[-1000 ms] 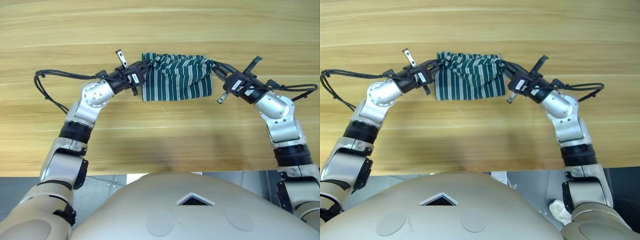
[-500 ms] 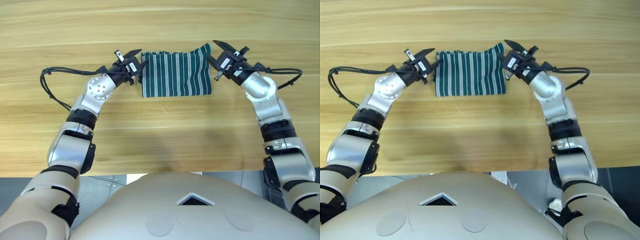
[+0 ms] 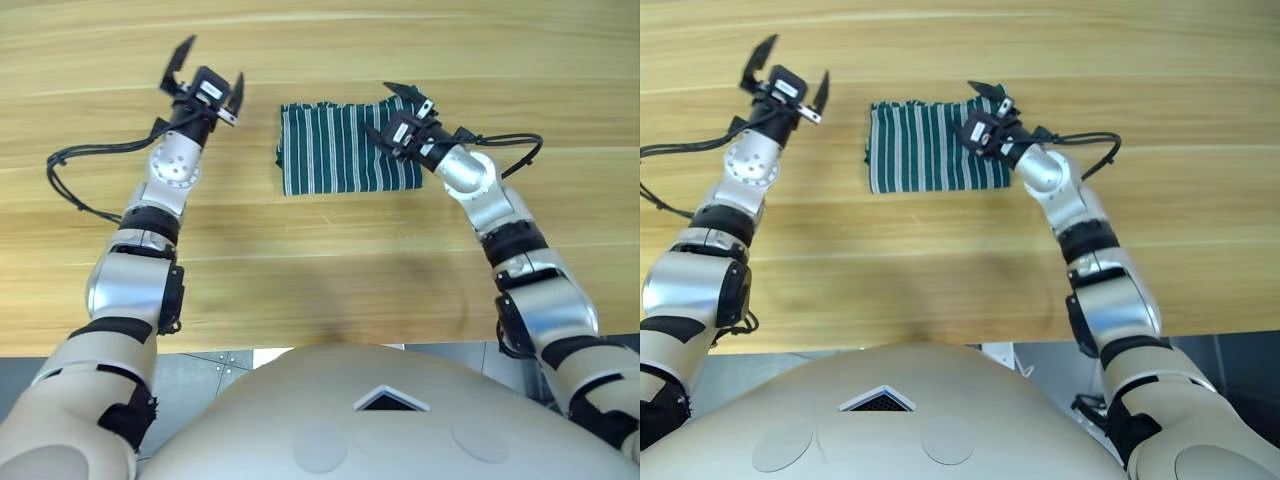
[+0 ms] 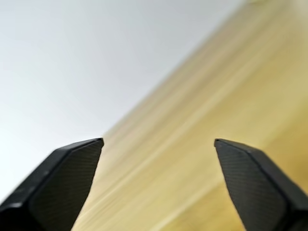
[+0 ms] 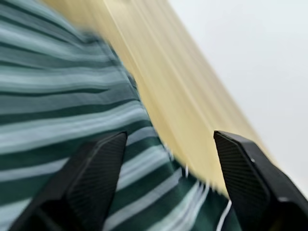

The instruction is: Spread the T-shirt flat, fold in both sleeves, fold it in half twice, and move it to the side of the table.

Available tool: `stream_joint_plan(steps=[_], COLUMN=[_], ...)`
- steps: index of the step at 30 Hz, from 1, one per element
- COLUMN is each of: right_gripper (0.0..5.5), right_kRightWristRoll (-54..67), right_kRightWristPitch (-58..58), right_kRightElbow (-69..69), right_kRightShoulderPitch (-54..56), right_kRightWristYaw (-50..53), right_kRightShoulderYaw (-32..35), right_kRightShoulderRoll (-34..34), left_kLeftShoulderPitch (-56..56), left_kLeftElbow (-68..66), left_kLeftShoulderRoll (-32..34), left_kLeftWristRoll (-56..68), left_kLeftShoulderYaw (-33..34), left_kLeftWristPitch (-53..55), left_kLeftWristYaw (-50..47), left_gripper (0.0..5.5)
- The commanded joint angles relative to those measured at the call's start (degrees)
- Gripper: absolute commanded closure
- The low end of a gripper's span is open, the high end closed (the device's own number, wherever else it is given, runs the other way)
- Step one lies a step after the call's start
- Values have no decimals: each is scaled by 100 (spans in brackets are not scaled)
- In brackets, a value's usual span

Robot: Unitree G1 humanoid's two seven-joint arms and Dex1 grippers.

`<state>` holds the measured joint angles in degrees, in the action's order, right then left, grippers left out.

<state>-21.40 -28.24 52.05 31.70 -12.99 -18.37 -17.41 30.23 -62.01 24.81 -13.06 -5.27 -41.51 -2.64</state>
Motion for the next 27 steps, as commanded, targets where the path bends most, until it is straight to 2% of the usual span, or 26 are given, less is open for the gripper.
stream_joint_plan(steps=[1,6,11,14,17,21,27], right_gripper=[216,216,216,216,216,216,216], right_kRightWristRoll=[-18,287,823,1116,1443,1823,2232], right_kRightWristPitch=[98,796,1588,2053,2515,2909,3190], right_kRightElbow=[1363,2250,2497,2566,2629,2687,2711], right_kRightShoulderPitch=[674,984,1208,1332,1282,602,-479], right_kRightWristYaw=[283,-82,288,769,1432,2278,3068], right_kRightShoulderYaw=[65,352,1048,1517,2119,2880,3733], right_kRightShoulderRoll=[384,807,618,282,-364,-1077,-1486], left_kLeftShoulderPitch=[-719,-1321,-1625,-1786,-1995,-2341,-2730], left_kLeftElbow=[728,1698,2142,2208,2312,2554,2795], left_kLeftShoulderRoll=[78,-143,-305,-338,-404,-583,-801], left_kLeftWristRoll=[587,1138,1261,1301,1366,1356,1484], left_kLeftShoulderYaw=[571,985,1074,1190,1315,1388,1644], left_kLeftWristPitch=[-393,-324,-129,-93,-90,-76,-14], left_kLeftWristYaw=[-70,15,163,151,118,56,-84], left_gripper=[106,106,106,106,106,106,106])
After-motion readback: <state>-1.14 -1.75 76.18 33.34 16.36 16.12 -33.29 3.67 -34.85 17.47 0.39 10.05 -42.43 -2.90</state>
